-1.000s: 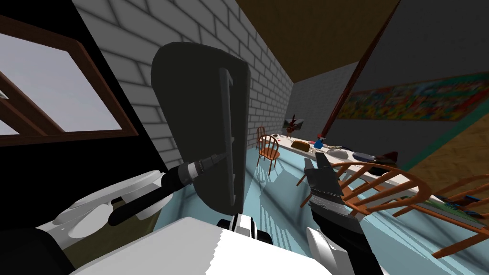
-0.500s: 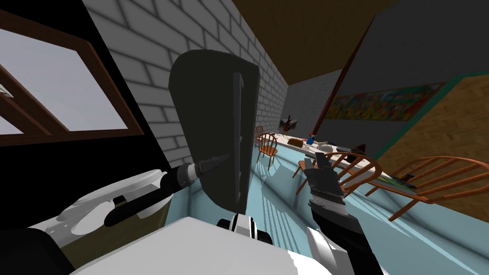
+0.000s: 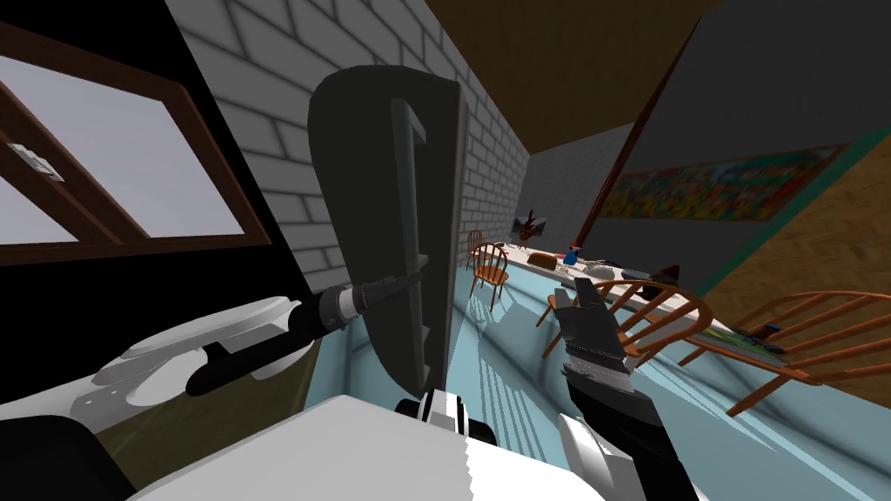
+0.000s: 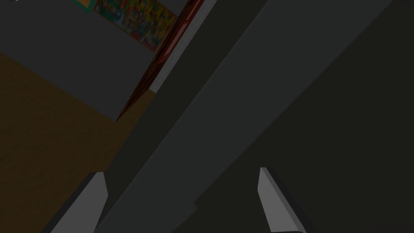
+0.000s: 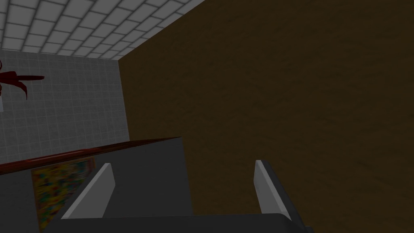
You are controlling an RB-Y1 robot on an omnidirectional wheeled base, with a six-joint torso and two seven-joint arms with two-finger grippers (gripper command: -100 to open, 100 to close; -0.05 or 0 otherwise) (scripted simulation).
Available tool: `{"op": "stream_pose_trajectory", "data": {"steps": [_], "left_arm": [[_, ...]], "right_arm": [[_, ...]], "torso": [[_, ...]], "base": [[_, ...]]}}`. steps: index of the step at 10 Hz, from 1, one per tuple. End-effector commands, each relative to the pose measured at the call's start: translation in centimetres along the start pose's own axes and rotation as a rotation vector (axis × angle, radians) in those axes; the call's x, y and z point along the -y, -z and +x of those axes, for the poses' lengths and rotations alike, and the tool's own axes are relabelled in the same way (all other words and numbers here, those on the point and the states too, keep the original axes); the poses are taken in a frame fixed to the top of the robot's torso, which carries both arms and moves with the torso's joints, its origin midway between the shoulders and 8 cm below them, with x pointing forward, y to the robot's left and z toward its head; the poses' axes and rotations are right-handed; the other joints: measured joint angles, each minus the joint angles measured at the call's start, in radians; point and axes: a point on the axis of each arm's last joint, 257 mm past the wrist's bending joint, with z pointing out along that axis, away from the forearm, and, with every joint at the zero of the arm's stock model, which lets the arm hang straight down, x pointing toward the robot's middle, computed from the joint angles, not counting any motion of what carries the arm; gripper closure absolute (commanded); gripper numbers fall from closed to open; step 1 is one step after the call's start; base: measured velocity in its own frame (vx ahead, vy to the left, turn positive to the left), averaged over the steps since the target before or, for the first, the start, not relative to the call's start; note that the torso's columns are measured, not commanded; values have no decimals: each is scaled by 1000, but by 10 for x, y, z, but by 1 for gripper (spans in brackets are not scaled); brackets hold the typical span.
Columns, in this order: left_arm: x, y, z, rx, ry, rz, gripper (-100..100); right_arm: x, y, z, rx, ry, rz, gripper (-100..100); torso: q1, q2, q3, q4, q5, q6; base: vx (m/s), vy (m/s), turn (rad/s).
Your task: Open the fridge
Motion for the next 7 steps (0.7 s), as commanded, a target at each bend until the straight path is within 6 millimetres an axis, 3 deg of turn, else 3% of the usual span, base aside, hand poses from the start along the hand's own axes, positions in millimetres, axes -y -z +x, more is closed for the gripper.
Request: {"op": "stream_pose_trajectory", "data": {"steps": [1,5,6,7], "left_arm": [[8,-3,-12,-7,4,11,-100],[17,-5,-22,-15,3,23,-100],[17,-5,-22,-15,6,23,0],[17,-5,-22,-15,5,23,0]], "right_arm": [[0,0,0,0,0,0,0],[0,0,0,0,0,0,0],[0,0,0,0,0,0,0],[0,0,0,0,0,0,0]], "torso": [[2,0,0,0,1,0],[-2,-1,0,0,-1,0],[-2,-1,0,0,0,0],[-1,-1,0,0,0,0]], "base": [[0,-14,60],[2,-11,40],[0,0,0],[0,0,0]]}}
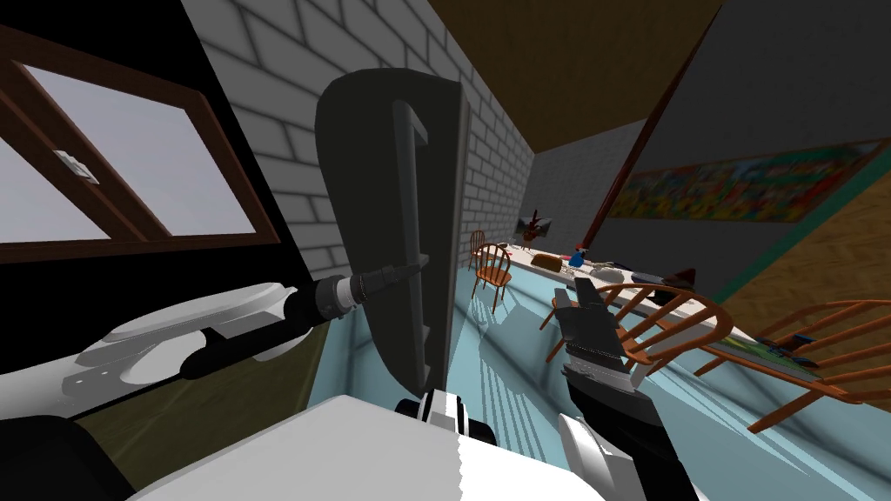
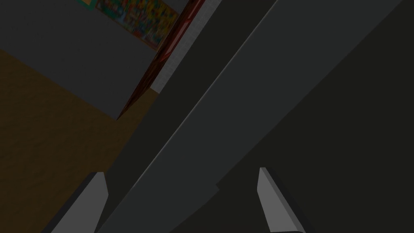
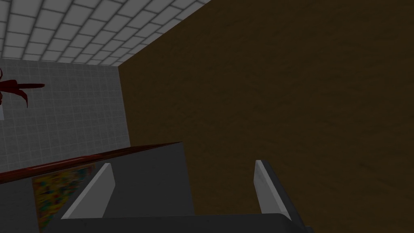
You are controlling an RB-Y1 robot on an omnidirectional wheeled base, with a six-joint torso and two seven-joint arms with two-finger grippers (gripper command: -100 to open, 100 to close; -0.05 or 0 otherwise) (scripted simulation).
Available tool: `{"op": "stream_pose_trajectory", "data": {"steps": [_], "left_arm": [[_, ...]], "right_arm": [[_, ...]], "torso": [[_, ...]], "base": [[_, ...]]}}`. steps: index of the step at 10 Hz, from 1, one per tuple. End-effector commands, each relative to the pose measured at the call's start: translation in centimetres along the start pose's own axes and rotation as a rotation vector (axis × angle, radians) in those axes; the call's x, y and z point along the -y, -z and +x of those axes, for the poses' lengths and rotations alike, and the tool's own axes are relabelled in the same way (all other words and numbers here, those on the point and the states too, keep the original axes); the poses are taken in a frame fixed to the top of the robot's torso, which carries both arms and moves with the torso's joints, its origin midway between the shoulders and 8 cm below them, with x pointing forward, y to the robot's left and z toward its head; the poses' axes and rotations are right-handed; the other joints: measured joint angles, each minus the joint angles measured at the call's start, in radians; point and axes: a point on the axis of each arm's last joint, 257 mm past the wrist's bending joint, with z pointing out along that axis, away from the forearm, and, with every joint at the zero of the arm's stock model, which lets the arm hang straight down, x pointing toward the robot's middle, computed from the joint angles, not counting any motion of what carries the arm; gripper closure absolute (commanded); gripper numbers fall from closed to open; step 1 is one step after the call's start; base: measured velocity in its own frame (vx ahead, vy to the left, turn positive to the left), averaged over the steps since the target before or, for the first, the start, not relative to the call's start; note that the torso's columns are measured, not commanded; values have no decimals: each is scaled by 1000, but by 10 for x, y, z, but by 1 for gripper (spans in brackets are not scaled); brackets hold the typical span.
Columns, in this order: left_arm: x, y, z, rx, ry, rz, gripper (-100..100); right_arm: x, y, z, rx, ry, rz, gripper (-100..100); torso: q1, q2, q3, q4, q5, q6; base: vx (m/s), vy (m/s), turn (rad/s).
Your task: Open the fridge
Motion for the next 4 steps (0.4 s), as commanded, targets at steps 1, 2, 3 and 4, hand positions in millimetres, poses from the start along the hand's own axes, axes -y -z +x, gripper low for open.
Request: {"op": "stream_pose_trajectory", "data": {"steps": [1,2,3,4], "left_arm": [[0,0,0,0,0,0,0],[0,0,0,0,0,0,0],[0,0,0,0,0,0,0],[0,0,0,0,0,0,0]], "right_arm": [[0,0,0,0,0,0,0],[0,0,0,0,0,0,0],[0,0,0,0,0,0,0],[0,0,0,0,0,0,0]], "torso": [[0,0,0,0,0,0],[0,0,0,0,0,0],[0,0,0,0,0,0],[-1,0,0,0,0,0]], "base": [[0,0,0],[0,0,0],[0,0,0],[0,0,0]]}}
